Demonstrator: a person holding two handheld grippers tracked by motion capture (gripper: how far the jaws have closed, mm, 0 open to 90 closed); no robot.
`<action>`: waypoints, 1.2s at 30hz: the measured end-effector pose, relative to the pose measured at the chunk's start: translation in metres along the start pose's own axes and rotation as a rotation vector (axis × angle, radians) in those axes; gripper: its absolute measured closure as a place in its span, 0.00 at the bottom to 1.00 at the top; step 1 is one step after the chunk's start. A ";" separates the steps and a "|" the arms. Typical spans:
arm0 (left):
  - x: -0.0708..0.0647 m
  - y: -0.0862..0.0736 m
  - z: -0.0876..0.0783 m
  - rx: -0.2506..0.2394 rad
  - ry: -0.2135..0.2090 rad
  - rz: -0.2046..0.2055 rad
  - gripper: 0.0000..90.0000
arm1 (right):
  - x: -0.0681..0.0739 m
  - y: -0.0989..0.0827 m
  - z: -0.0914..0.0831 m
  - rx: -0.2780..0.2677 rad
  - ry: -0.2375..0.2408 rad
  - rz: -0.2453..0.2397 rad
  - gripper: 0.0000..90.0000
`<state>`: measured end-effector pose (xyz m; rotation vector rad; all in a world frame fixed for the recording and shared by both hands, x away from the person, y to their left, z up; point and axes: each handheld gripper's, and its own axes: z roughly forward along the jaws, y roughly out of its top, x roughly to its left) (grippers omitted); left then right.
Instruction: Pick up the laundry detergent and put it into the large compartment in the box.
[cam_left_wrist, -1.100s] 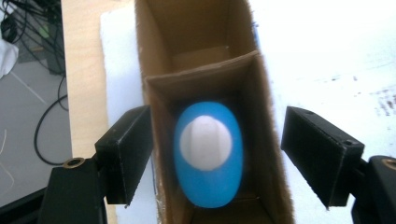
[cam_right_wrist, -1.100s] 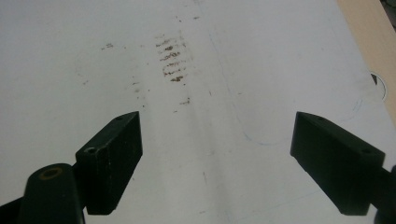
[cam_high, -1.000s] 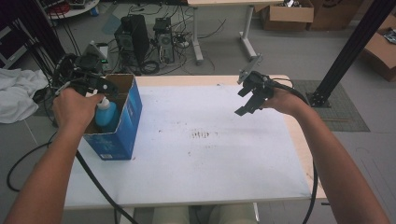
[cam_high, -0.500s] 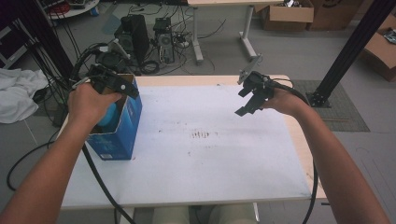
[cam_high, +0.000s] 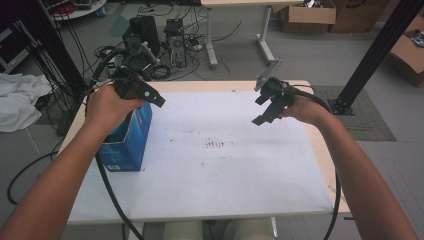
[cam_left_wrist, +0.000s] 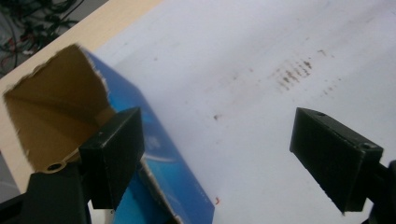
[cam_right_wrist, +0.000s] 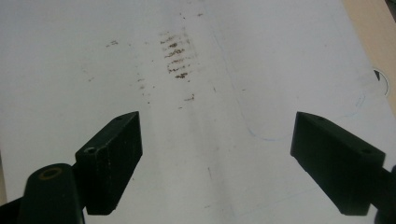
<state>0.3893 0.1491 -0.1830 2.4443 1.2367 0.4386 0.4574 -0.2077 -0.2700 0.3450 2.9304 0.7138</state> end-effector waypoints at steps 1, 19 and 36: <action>-0.002 0.001 0.000 0.003 -0.005 0.012 0.21 | 0.000 0.000 0.000 0.000 0.000 -0.001 0.19; -0.056 0.041 0.021 0.036 -0.154 0.354 0.21 | 0.004 0.000 0.000 0.020 0.009 -0.002 0.18; -0.098 0.046 0.040 0.061 -0.240 0.595 0.21 | 0.005 -0.001 0.001 0.033 0.014 0.002 0.18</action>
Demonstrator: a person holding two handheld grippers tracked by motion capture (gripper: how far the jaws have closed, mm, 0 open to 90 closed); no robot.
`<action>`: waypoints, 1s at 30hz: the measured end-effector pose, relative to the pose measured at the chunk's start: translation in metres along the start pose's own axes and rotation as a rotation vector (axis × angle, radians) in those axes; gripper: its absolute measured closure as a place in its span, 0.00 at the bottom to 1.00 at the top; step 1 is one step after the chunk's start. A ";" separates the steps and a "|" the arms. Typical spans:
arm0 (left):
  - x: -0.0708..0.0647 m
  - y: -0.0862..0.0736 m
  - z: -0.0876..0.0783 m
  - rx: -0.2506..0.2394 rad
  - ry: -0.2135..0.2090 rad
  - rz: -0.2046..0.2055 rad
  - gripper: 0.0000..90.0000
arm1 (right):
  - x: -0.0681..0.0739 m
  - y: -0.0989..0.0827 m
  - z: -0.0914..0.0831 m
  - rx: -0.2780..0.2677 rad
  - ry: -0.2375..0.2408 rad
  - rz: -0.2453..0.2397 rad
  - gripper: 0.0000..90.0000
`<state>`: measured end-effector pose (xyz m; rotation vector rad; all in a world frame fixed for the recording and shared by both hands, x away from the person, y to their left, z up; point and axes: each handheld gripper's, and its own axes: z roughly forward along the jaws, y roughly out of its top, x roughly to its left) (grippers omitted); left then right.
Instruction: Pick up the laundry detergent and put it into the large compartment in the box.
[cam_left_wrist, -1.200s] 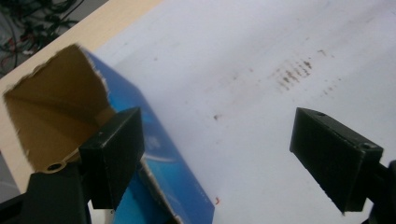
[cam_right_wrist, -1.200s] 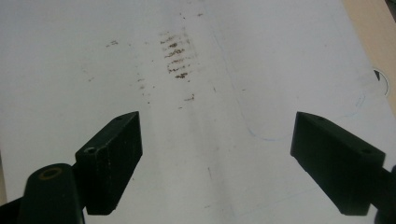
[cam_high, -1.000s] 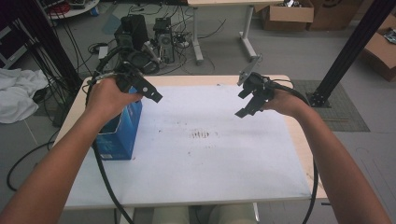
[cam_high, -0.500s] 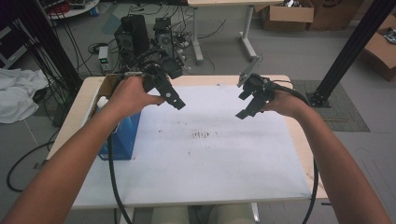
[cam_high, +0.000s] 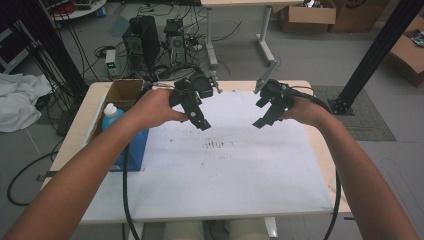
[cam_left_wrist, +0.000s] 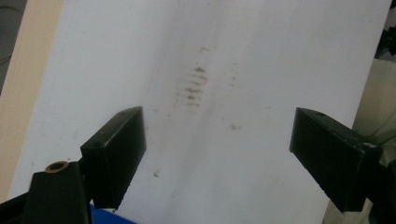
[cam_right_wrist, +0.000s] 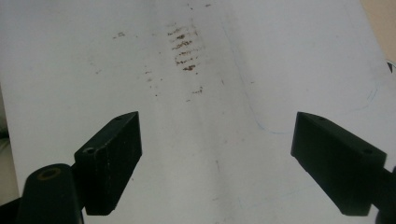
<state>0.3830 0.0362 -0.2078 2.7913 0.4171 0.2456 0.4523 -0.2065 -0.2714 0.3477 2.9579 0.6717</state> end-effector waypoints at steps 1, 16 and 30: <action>-0.003 0.002 0.001 0.007 -0.005 0.018 0.21 | 0.000 0.000 0.000 0.001 0.000 0.001 0.18; -0.035 0.024 0.020 0.041 -0.048 0.208 0.22 | -0.002 -0.001 0.001 0.010 0.004 0.005 0.18; -0.035 0.026 0.027 0.058 -0.055 0.198 0.22 | -0.002 -0.003 -0.001 0.007 0.001 0.008 0.18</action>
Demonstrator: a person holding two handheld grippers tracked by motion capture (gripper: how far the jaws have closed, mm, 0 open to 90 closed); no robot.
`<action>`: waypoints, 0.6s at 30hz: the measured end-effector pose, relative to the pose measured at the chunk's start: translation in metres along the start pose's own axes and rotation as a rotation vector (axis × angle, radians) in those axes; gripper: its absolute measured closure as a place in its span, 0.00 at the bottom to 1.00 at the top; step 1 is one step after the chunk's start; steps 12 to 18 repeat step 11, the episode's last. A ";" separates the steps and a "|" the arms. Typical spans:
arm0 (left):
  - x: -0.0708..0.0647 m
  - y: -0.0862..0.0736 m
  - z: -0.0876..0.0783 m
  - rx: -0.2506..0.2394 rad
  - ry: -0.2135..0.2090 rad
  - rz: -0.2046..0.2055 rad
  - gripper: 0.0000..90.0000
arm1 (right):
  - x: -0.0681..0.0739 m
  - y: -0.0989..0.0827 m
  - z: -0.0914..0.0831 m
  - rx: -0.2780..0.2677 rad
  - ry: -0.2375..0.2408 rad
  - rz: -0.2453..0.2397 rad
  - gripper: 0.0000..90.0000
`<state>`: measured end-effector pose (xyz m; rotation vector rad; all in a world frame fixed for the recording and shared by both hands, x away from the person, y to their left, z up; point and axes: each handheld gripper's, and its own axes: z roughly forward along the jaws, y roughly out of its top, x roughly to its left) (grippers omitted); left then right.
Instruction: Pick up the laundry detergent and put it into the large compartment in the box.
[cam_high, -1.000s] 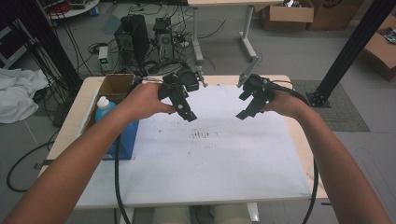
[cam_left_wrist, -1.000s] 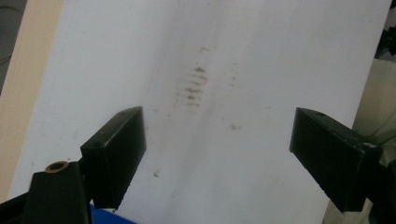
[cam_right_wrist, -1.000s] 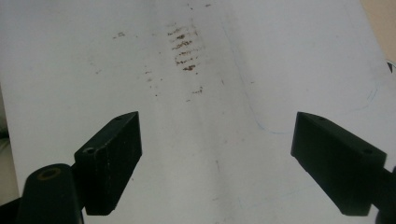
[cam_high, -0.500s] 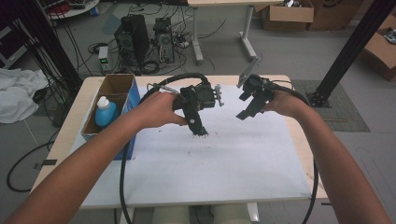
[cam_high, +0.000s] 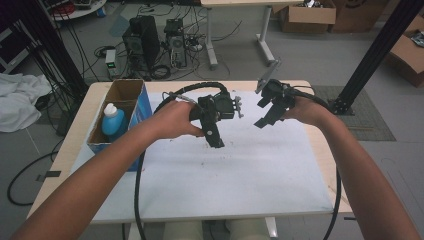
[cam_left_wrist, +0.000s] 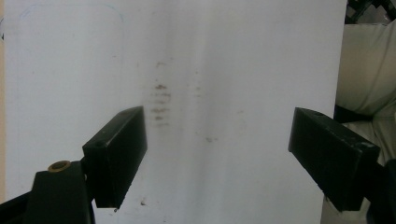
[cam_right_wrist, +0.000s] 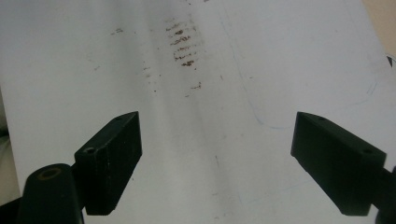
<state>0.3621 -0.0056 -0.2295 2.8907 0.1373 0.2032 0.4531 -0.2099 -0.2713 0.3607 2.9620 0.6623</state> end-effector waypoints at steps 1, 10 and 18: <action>0.000 0.000 0.000 -0.001 0.001 -0.004 0.22 | 0.000 0.000 0.000 0.001 0.001 -0.002 0.18; 0.002 -0.006 -0.001 -0.012 0.003 -0.021 0.22 | 0.002 0.002 0.002 0.009 0.005 -0.004 0.18; 0.003 -0.006 -0.001 -0.009 0.000 -0.021 0.22 | 0.003 0.002 0.003 0.011 0.005 -0.005 0.18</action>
